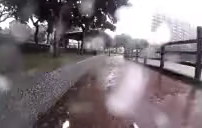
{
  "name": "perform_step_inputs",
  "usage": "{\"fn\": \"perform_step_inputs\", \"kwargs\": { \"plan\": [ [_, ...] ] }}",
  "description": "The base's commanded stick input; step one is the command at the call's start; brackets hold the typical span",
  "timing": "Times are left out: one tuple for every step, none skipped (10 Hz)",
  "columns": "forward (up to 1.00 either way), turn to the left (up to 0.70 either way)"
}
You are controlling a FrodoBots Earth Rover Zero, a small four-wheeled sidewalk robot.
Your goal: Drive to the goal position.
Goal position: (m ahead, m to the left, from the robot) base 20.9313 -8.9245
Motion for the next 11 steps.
{"fn": "perform_step_inputs", "kwargs": {
  "plan": [
    [0.70, 0.00],
    [0.70, 0.00],
    [0.70, 0.00],
    [0.70, -0.09],
    [0.70, -0.27],
    [0.70, -0.17],
    [0.70, 0.00],
    [0.70, 0.00],
    [0.70, 0.00],
    [0.70, 0.00],
    [0.70, 0.00]
  ]
}}
